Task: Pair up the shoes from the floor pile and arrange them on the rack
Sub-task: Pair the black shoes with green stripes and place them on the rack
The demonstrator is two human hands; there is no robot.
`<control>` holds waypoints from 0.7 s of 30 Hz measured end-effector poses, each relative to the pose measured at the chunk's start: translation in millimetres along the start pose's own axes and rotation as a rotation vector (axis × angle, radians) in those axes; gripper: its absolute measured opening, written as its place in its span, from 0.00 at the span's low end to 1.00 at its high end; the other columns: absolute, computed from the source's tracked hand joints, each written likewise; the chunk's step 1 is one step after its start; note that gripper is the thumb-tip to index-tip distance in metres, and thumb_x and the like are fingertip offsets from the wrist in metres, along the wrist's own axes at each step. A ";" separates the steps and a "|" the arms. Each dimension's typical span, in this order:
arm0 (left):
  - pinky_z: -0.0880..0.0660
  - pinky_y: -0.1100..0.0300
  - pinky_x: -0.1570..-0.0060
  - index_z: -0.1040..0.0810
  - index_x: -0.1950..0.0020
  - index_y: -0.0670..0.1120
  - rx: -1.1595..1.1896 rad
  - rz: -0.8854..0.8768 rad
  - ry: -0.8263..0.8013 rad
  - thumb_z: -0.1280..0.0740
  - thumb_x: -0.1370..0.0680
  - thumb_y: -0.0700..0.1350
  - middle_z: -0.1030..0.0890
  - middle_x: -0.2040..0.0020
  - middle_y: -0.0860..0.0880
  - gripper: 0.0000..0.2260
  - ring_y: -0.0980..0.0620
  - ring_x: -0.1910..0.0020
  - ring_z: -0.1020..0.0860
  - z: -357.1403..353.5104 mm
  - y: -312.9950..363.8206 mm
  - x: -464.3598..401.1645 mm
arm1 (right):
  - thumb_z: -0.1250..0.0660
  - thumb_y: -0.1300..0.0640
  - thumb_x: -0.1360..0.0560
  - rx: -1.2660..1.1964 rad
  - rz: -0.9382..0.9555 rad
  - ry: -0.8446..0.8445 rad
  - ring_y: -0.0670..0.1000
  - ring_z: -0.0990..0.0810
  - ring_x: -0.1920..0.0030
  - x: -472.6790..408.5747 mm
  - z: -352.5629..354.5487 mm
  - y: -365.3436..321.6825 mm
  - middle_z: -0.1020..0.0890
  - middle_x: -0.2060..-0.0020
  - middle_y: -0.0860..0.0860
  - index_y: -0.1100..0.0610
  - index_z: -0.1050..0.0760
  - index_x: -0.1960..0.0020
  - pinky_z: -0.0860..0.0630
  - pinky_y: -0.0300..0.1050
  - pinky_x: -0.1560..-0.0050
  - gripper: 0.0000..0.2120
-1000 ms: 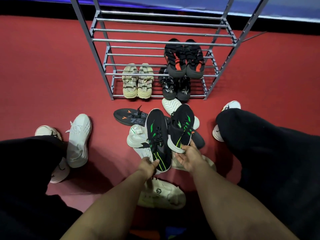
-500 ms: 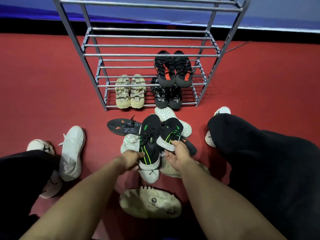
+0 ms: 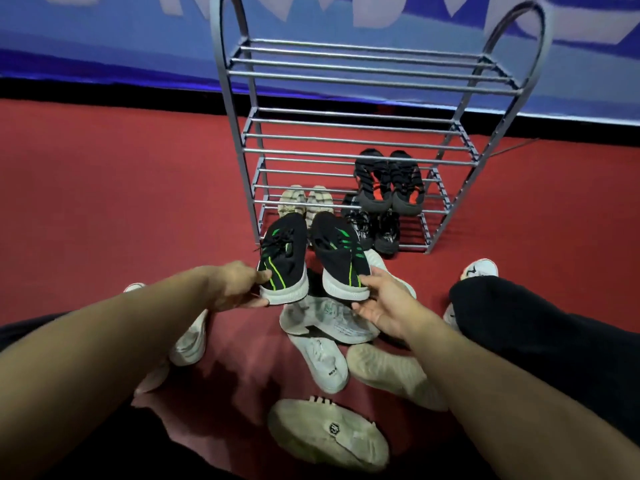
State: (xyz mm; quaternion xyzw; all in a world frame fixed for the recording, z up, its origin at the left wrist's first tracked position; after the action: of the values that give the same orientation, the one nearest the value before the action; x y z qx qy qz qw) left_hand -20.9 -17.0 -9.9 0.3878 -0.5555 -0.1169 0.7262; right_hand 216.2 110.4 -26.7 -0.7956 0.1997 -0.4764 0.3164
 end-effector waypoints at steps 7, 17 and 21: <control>0.22 0.59 0.70 0.28 0.49 0.38 0.054 -0.172 0.231 0.39 0.18 0.45 0.27 0.63 0.43 0.10 0.53 0.80 0.26 6.8 37.1 -24.7 | 0.41 0.66 0.19 0.101 0.121 -0.015 0.53 0.19 0.60 -25.4 -43.0 -57.9 0.17 0.56 0.54 0.55 0.27 0.35 0.24 0.48 0.63 0.15; 0.21 0.49 0.52 0.31 0.65 0.44 0.039 -0.245 0.355 0.40 0.18 0.46 0.24 0.74 0.47 0.15 0.47 0.73 0.25 -0.5 109.2 -129.8 | 0.43 0.67 0.18 0.150 0.137 0.097 0.55 0.20 0.46 -151.8 -67.9 -112.6 0.20 0.40 0.53 0.52 0.32 0.28 0.22 0.51 0.57 0.21; 0.24 0.55 0.60 0.29 0.64 0.44 -0.048 -0.221 0.387 0.41 0.19 0.49 0.24 0.65 0.44 0.16 0.44 0.66 0.24 7.3 133.9 -174.2 | 0.42 0.65 0.18 0.176 0.136 0.131 0.54 0.19 0.45 -204.2 -79.0 -127.9 0.19 0.40 0.51 0.51 0.32 0.28 0.21 0.50 0.58 0.20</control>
State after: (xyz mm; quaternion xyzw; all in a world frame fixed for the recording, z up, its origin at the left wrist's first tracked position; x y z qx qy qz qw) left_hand -124.3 174.4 -41.2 0.4440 -0.3571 -0.1323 0.8110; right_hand 53.2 304.2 -39.7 -0.7163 0.2309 -0.5206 0.4031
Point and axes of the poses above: each hand's wrist, its own x-axis away from the middle knuckle, its own z-axis out of the back of the hand, y = z × x, the point moved 2 cm from there along -x, towards the middle knuckle
